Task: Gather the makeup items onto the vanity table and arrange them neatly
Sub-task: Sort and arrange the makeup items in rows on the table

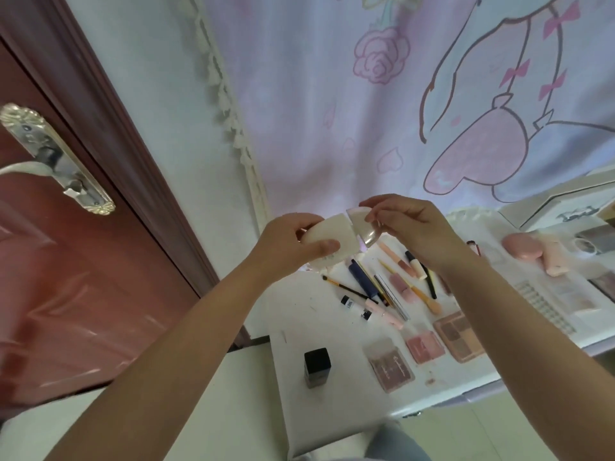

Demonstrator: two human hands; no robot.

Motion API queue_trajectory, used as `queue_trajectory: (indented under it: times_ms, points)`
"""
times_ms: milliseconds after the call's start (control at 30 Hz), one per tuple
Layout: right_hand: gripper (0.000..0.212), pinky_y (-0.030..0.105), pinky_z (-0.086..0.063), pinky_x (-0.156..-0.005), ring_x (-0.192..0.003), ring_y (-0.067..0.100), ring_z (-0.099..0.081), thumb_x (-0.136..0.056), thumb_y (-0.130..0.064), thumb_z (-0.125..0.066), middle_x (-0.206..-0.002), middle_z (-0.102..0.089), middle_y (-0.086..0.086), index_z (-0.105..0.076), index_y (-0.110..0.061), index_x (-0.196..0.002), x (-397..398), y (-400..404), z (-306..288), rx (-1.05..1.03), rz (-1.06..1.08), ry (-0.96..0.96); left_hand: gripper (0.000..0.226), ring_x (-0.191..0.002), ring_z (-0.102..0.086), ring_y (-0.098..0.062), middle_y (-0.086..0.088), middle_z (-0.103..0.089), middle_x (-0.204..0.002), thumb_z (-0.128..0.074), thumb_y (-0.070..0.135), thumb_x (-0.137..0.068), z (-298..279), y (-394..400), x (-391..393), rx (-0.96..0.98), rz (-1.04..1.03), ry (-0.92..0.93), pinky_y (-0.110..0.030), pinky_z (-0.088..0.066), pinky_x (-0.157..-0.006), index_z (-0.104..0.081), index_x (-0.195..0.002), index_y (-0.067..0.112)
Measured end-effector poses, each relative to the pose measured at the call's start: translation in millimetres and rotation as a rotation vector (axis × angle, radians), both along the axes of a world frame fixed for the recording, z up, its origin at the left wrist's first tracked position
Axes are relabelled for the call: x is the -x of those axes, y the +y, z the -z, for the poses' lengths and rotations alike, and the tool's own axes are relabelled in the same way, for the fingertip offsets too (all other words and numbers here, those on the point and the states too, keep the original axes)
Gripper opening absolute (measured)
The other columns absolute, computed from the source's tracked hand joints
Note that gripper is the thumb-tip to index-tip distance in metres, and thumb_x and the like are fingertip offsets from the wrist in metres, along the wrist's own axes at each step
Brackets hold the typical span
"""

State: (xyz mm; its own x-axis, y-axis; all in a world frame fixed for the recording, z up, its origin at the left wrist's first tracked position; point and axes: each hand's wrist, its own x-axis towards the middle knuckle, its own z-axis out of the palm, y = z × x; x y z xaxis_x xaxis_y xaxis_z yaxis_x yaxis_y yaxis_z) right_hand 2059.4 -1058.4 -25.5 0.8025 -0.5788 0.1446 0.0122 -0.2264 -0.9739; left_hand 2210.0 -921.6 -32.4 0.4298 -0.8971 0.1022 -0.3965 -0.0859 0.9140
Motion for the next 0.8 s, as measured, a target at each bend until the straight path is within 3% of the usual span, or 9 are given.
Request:
queue_trajectory:
  times_ms: [67,133,200,267,400,500,567,667,800]
  points:
    - [0.031,0.015,-0.049,-0.073,-0.076,0.004,-0.060,-0.082,0.009,-0.052,-0.095,-0.062,0.001,-0.062,-0.020,-0.084,4.1,-0.9,3.5,0.020,-0.050,0.030,0.021,-0.068,-0.055,0.003,0.018,-0.056,-0.081,-0.073,0.022,-0.072,4.5,1.3,6.8,-0.035,-0.037,-0.040,-0.003,-0.043,-0.055,-0.058,-0.078,0.036]
    - [0.042,0.013,-0.049,-0.066,-0.072,0.002,-0.061,-0.079,0.014,-0.053,-0.091,-0.062,0.005,-0.055,-0.023,-0.098,9.8,-5.5,8.4,-0.032,-0.118,0.061,0.021,-0.073,-0.054,-0.001,0.018,-0.056,-0.083,-0.073,0.024,-0.072,9.4,2.0,15.0,-0.066,-0.071,-0.025,-0.008,-0.045,-0.057,-0.058,-0.081,0.035]
    - [0.048,0.012,-0.049,-0.066,-0.074,0.000,-0.062,-0.077,0.021,-0.051,-0.096,-0.061,0.005,-0.053,-0.021,-0.101,15.8,-10.5,12.1,-0.057,-0.173,0.066,0.021,-0.073,-0.055,-0.003,0.017,-0.058,-0.080,-0.073,0.022,-0.073,14.9,3.2,26.4,-0.087,-0.096,0.043,-0.009,-0.046,-0.058,-0.058,-0.079,0.035]
    - [0.046,0.010,-0.049,-0.070,-0.076,-0.003,-0.062,-0.075,0.026,-0.048,-0.098,-0.062,-0.002,-0.056,-0.016,-0.093,21.5,-15.0,15.1,-0.046,-0.206,0.048,0.020,-0.070,-0.056,-0.002,0.016,-0.059,-0.077,-0.072,0.020,-0.074,20.3,3.9,40.8,-0.101,-0.124,0.102,-0.007,-0.045,-0.057,-0.058,-0.080,0.033]
    - [0.041,0.010,-0.049,-0.070,-0.075,-0.004,-0.063,-0.077,0.021,-0.050,-0.075,-0.070,-0.019,-0.061,-0.018,-0.087,34.4,-24.9,26.7,-0.068,-0.222,0.050,0.018,-0.068,-0.056,-0.003,0.012,-0.060,-0.079,-0.072,0.020,-0.075,31.5,3.6,70.4,-0.094,-0.221,0.155,-0.009,-0.045,-0.057,-0.060,-0.079,0.033]
    - [0.043,0.008,-0.048,-0.067,-0.071,-0.006,-0.062,-0.078,0.018,-0.052,-0.070,-0.069,-0.020,-0.060,-0.022,-0.089,41.9,-32.8,35.7,-0.099,-0.258,0.069,0.018,-0.075,-0.056,-0.006,0.006,-0.061,-0.091,-0.072,0.020,-0.075,39.6,3.7,90.7,-0.101,-0.314,0.161,-0.007,-0.045,-0.060,-0.060,-0.085,0.029]
    - [0.045,0.010,-0.050,-0.072,-0.075,-0.006,-0.063,-0.078,0.021,-0.049,-0.072,-0.070,-0.020,-0.062,-0.021,-0.088,44.5,-34.8,39.9,-0.097,-0.312,0.080,0.018,-0.073,-0.056,-0.004,0.008,-0.062,-0.087,-0.071,0.020,-0.075,44.0,6.4,103.1,-0.108,-0.355,0.204,-0.006,-0.044,-0.060,-0.060,-0.084,0.032]
    - [0.052,0.013,-0.049,-0.080,-0.082,-0.002,-0.063,-0.076,0.027,-0.042,-0.075,-0.071,-0.017,-0.067,-0.019,-0.069,46.1,-33.8,45.8,-0.115,-0.420,0.089,0.019,-0.062,-0.056,0.006,0.014,-0.062,-0.077,-0.071,0.019,-0.076,50.6,15.4,120.3,-0.140,-0.390,0.256,-0.005,-0.044,-0.057,-0.060,-0.079,0.034]
    - [0.054,0.019,-0.048,-0.075,-0.088,0.009,-0.062,-0.074,0.028,-0.033,-0.088,-0.067,0.001,-0.064,-0.012,-0.054,45.7,-31.0,53.9,-0.224,-0.568,0.101,0.015,-0.071,-0.058,-0.015,0.002,-0.064,-0.078,-0.069,0.018,-0.078,65.1,25.7,141.0,-0.139,-0.487,0.433,-0.030,-0.045,-0.063,-0.063,-0.080,0.031]
